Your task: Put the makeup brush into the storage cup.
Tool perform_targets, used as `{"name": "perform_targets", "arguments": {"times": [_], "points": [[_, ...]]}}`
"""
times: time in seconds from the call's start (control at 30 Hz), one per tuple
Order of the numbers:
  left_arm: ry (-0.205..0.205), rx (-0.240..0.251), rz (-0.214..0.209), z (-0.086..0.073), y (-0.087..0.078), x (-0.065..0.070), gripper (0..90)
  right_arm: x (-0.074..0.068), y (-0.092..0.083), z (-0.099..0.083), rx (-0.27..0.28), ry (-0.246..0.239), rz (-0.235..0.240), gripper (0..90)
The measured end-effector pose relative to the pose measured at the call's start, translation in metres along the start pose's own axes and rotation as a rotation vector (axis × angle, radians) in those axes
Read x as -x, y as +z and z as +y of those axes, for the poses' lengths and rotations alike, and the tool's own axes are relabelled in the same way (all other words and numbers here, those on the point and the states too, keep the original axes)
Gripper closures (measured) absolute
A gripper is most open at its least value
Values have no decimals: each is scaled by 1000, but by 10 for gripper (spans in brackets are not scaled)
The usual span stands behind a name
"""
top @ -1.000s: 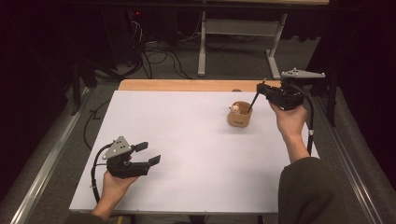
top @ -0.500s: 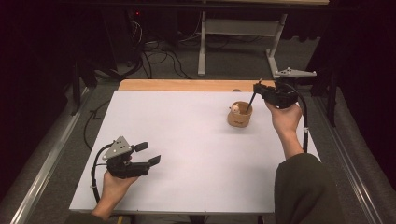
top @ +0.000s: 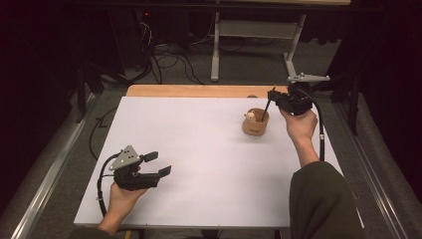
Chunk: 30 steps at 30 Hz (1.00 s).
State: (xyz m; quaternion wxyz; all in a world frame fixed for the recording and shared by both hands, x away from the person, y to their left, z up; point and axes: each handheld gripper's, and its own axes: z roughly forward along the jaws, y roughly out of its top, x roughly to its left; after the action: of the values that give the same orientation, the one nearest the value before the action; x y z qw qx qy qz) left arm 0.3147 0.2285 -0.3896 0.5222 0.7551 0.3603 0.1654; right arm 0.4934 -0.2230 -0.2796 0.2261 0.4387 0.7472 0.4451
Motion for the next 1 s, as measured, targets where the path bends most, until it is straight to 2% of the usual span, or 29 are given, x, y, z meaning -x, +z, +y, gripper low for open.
{"name": "perform_targets", "arguments": {"times": [0.43,0.7,1.0], "points": [[3,-4,3,0,0,0,282,-1,8,-2,-24,-10,-9,855],[4,-3,3,0,0,0,283,-5,15,-3,-50,-38,-23,854],[4,1,3,0,-1,0,283,-4,21,-6,-68,-39,-33,853]]}}
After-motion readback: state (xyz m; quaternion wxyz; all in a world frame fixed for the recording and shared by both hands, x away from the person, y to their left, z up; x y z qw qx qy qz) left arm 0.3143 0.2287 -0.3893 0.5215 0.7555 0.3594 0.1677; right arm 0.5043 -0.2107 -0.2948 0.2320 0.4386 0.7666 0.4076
